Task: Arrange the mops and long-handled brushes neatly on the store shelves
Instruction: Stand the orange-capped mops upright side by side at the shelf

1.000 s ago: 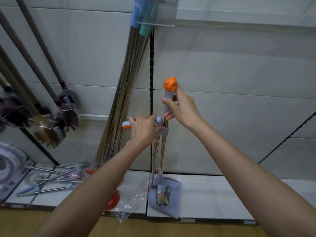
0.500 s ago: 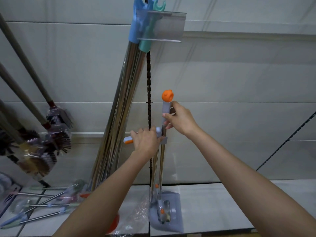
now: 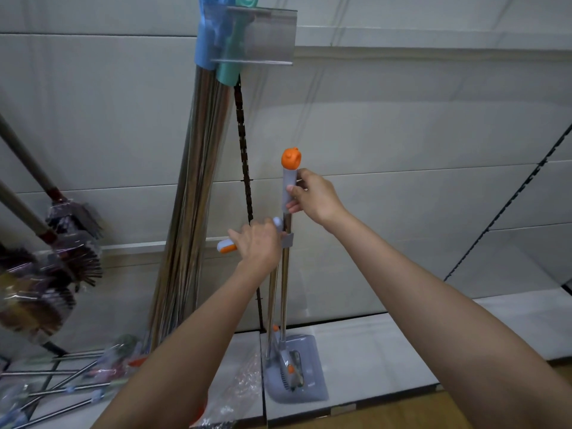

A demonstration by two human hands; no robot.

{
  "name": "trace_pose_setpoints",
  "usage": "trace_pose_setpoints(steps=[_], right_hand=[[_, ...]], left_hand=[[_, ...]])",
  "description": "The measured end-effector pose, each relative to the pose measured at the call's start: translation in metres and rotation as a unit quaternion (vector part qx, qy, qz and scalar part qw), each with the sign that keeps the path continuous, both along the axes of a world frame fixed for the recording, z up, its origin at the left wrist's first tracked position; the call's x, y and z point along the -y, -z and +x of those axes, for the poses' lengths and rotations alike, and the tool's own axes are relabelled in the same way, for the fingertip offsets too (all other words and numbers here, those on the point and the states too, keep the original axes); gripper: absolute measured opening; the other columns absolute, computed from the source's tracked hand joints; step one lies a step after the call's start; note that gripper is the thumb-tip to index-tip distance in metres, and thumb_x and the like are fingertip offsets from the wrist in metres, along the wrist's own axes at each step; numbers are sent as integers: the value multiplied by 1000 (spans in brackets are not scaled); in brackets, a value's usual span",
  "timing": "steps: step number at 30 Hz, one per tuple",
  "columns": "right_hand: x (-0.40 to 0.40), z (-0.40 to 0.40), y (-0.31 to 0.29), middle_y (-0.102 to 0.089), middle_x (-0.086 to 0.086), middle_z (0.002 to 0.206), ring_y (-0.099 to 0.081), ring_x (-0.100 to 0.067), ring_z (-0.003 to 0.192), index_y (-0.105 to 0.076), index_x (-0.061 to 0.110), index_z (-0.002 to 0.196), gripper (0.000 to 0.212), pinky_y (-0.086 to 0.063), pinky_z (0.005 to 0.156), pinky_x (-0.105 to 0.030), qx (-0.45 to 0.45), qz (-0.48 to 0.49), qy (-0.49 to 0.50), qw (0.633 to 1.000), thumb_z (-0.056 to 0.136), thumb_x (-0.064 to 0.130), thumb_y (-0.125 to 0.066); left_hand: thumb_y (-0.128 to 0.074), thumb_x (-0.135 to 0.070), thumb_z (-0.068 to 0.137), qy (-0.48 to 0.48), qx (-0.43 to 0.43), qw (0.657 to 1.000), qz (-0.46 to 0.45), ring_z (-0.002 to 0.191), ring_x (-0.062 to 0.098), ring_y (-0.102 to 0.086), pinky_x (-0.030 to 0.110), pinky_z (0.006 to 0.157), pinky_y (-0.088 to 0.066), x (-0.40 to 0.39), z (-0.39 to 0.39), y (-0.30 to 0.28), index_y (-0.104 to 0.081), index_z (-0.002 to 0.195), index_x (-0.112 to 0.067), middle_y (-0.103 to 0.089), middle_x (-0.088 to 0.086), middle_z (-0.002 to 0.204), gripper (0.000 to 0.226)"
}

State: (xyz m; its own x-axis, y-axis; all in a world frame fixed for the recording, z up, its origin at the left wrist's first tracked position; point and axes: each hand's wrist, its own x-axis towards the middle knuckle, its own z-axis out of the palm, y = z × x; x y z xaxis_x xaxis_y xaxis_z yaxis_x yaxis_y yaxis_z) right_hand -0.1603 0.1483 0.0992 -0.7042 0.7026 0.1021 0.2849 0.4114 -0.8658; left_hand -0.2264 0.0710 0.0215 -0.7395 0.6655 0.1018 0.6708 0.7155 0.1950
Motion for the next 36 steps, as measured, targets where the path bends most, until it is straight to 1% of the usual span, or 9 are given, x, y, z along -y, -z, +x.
trace_pose_setpoints(steps=[5, 9, 12, 18, 23, 25, 28, 33, 36], right_hand=[[-3, 4, 4, -57, -11, 99, -63, -29, 71, -49, 1, 120, 25, -57, 81, -44, 16, -6, 7, 1000, 96, 8, -45], [-5, 10, 6, -54, -10, 106, -61, -26, 75, -45, 2, 126, 32, -58, 74, -39, 8, -39, 12, 999, 94, 3, -47], [-7, 16, 7, -54, -12, 114, -60, -26, 82, -43, 3, 129, 39, -57, 69, -33, 8, -61, 11, 998, 91, -5, -44], [-4, 35, 9, -39, -13, 144, -62, -32, 106, -26, 10, 145, 59, -56, 79, -37, 29, -77, 10, 997, 91, -8, -42], [3, 75, 16, -47, -15, 134, -60, -24, 99, -37, 10, 139, 50, -56, 70, -32, 2, -80, 38, 996, 92, -5, -42], [5, 103, 16, -50, -15, 130, -59, -22, 98, -41, 9, 136, 47, -55, 69, -30, -10, -80, 58, 995, 91, -3, -45], [9, 162, 17, -54, -14, 124, -59, -20, 96, -48, 7, 129, 40, -56, 70, -28, -21, -69, 110, 991, 90, -2, -48], [40, 319, 18, -64, -18, 102, -63, -17, 75, -58, 3, 114, 24, -53, 63, -23, 1, -41, 244, 969, 92, 0, -51], [81, 418, 15, -65, -8, 87, -64, -15, 67, -61, 8, 107, 18, -54, 66, -30, 68, -12, 339, 938, 91, 4, -53]], left_hand=[[-48, -18, 89, 36, 4, 998, -48, 106, 30, -54, 42, 89, -34, -1, 1, -5, -47, 113, -10, -61, 13, 112, 25], [-45, -11, 88, 75, 3, 996, -41, 110, 32, -53, 42, 92, -35, 1, 1, -5, -44, 117, -9, -60, 14, 117, 29], [-44, -9, 89, 105, 12, 994, -33, 113, 33, -52, 43, 94, -35, 2, -2, -5, -45, 119, -9, -58, 14, 121, 30], [-35, -17, 93, 109, 63, 992, 2, 105, 36, -55, 38, 81, -42, -2, -8, -13, -52, 113, -7, -60, 18, 115, 28], [-54, -23, 86, 97, -30, 985, 141, 111, 36, -42, 43, 91, -35, 0, 7, -7, -48, 112, -4, -47, 19, 117, 33], [-60, -18, 80, 152, -45, 964, 214, 106, 37, -43, 42, 89, -34, -5, 27, -8, -50, 106, -5, -47, 19, 109, 31], [-59, -7, 79, 288, 56, 920, 259, 102, 34, -51, 39, 91, -39, -22, 77, -8, -53, 105, -2, -49, 19, 107, 27], [-57, -8, 83, 493, 184, 828, 194, 87, 22, -60, 37, 82, -50, -45, 221, 3, -59, 97, -9, -59, 9, 99, 14], [-57, -10, 84, 592, 246, 756, 130, 82, 16, -60, 33, 81, -51, -42, 320, 5, -63, 92, -12, -63, 5, 92, 10]])
